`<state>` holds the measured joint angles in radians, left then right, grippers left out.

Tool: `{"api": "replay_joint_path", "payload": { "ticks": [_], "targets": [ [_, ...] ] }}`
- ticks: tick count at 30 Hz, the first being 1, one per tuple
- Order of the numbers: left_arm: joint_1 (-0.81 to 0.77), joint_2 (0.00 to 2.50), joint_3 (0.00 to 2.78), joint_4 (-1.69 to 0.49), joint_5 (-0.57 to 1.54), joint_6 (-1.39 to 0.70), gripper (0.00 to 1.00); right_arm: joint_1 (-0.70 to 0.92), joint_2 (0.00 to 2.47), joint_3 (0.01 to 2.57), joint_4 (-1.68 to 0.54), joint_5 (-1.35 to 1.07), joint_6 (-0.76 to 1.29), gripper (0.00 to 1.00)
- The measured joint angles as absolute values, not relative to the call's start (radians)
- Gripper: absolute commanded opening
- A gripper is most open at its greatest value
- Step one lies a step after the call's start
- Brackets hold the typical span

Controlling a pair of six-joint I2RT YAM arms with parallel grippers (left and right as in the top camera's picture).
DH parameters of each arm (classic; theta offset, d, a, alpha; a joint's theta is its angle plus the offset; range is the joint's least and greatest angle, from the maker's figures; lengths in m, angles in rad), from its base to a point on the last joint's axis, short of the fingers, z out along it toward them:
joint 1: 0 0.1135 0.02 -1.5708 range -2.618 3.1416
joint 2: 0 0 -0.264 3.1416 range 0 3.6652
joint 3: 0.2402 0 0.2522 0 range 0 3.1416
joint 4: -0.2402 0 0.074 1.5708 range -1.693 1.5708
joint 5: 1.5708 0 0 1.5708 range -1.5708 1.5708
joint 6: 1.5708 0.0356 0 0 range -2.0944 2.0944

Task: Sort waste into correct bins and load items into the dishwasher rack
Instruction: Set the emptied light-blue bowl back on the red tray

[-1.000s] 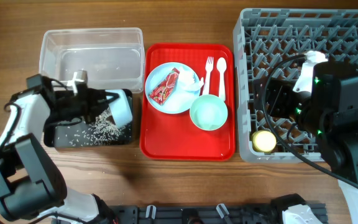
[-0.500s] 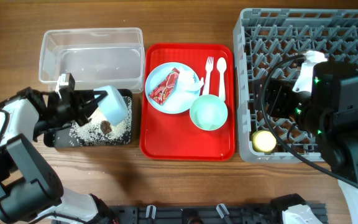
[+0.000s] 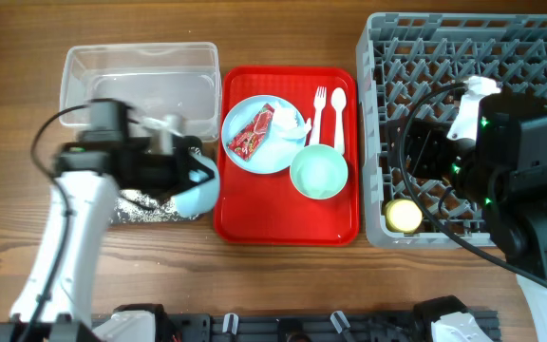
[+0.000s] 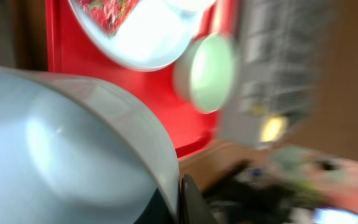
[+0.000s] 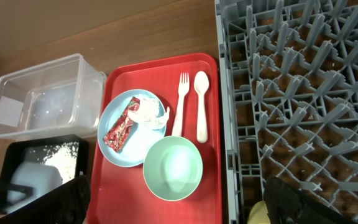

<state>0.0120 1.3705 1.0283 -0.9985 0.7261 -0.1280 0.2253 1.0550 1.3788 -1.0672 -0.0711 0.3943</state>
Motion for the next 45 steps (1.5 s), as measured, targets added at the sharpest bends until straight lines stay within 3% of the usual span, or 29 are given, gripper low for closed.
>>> {"api": "replay_joint_path", "payload": {
  "ticks": [4,8,9,10,11,15,18,25,33,34,35,38,40,43,45],
  "targets": [
    [-0.397,1.392,1.029,-0.894,0.322,-0.352,0.04,0.225,1.055,1.379,-1.068,-0.071,0.394,0.91],
    [-0.649,1.522,1.029,-0.813,0.096,-0.501,0.04,0.225,1.055,1.379,-1.068,-0.071,0.394,0.91],
    [-0.682,1.553,1.029,-0.805,0.064,-0.524,0.18,0.225,1.055,1.379,-1.068,-0.071,0.394,0.91],
    [-0.711,1.586,1.029,-0.803,0.025,-0.556,0.54,0.225,1.055,1.379,-1.069,-0.071,0.394,0.91],
    [-0.725,1.607,1.029,-0.802,-0.002,-0.576,0.59,0.225,1.055,1.379,-1.069,-0.071,0.395,0.92],
    [-0.723,1.613,1.054,-0.843,-0.057,-0.616,0.62,0.225,1.055,1.379,-1.069,-0.071,0.387,0.92],
    [-0.720,1.607,1.224,-0.939,-0.066,-0.593,0.64,0.225,1.055,1.379,-1.069,-0.071,0.387,0.92],
    [-0.698,1.607,1.327,-0.707,-0.109,-0.482,0.64,0.225,1.055,1.379,-1.079,-0.071,0.384,0.95],
    [-0.690,1.769,1.326,-0.568,-0.144,-0.419,0.65,0.225,1.056,1.379,-1.083,-0.071,0.379,0.96],
    [-0.682,1.772,1.326,-0.536,-0.154,-0.415,0.68,0.225,1.058,1.379,-1.084,-0.071,0.379,0.96],
    [-0.675,1.776,1.326,-0.511,-0.161,-0.408,0.79,0.225,1.063,1.379,-1.085,-0.071,0.379,0.96],
    [-0.636,1.838,1.329,-0.412,-0.185,-0.396,0.87,0.225,1.083,1.379,-1.088,-0.071,0.379,0.96],
    [-0.622,1.926,1.329,-0.361,-0.191,-0.378,0.87,0.225,1.097,1.379,-1.093,-0.071,0.379,0.96],
    [-0.622,2.003,1.329,-0.319,-0.190,-0.364,0.69,0.225,1.108,1.379,-1.093,-0.071,0.379,0.96],
    [-0.622,2.012,1.329,-0.313,-0.191,-0.355,0.28,0.225,1.110,1.379,-1.093,-0.071,0.379,0.96]
  ]
}}
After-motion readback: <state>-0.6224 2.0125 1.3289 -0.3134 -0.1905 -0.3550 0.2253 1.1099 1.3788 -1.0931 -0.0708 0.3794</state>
